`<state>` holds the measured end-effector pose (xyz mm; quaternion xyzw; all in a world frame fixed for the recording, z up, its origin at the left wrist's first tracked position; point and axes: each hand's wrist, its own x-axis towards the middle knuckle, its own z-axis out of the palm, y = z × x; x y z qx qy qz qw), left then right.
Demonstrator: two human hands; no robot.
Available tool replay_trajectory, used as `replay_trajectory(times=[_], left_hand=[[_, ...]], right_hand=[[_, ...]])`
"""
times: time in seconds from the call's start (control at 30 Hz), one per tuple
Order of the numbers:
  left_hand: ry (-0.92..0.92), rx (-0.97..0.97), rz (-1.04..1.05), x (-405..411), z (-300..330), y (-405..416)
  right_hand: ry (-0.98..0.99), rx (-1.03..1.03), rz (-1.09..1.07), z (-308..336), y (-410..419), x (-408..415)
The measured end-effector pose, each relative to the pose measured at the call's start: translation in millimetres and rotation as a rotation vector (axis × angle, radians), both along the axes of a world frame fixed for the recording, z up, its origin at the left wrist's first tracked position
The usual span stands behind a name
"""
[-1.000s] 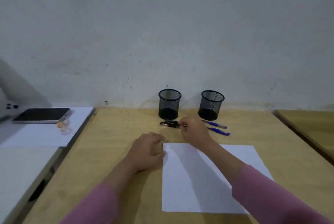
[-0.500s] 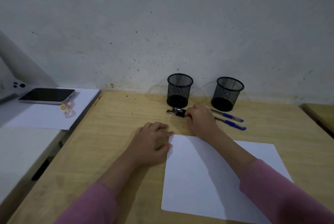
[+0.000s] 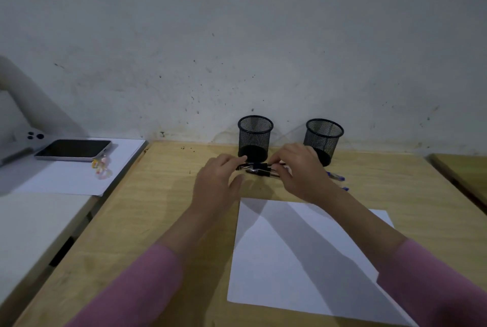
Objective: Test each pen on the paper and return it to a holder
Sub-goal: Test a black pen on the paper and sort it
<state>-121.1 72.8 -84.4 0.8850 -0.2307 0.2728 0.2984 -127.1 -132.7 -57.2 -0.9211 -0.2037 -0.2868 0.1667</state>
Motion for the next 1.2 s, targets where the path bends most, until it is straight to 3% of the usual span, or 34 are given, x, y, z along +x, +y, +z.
replay_trajectory(times=[0.17,0.27,0.37,0.43,0.53,0.67,0.77,0.83,0.93,0.97,1.13,1.2], left_hand=[[0.041,-0.176,-0.060,1,12,-16],[0.209,-0.425,-0.049,-5,17,-26],[0.312,-0.550,-0.060,-7,16,-33],[0.304,-0.529,-0.102,-9,16,-37],[0.101,-0.361,-0.170,-13,16,-41],[-0.152,-0.277,-0.157,-15,19,-37],[-0.234,-0.216,-0.156,-16,22,-36],[-0.219,-0.201,-0.146,-17,21,-32],[-0.147,-0.221,-0.097,-19,11,-6],[-0.120,-0.212,-0.082,-21,8,4],[0.200,-0.281,0.130,-13,-2,11],[0.277,-0.217,0.196,-6,-7,6]], right_hand=[[-0.288,0.044,-0.060,4,-6,-5],[-0.438,0.337,-0.241,3,3,-15],[-0.174,0.935,-0.256,4,24,-28],[0.108,1.144,-0.153,5,33,-30],[0.278,1.206,-0.028,12,40,-32],[0.283,1.245,-0.017,16,38,-28],[0.319,1.228,-0.011,12,40,-24],[0.301,1.329,-0.070,18,37,-21],[0.141,1.739,-0.203,43,-5,-11],[0.099,1.783,-0.202,49,-23,-9],[0.220,1.592,-0.056,43,-28,-14],[0.293,1.554,-0.032,34,-14,-17]])
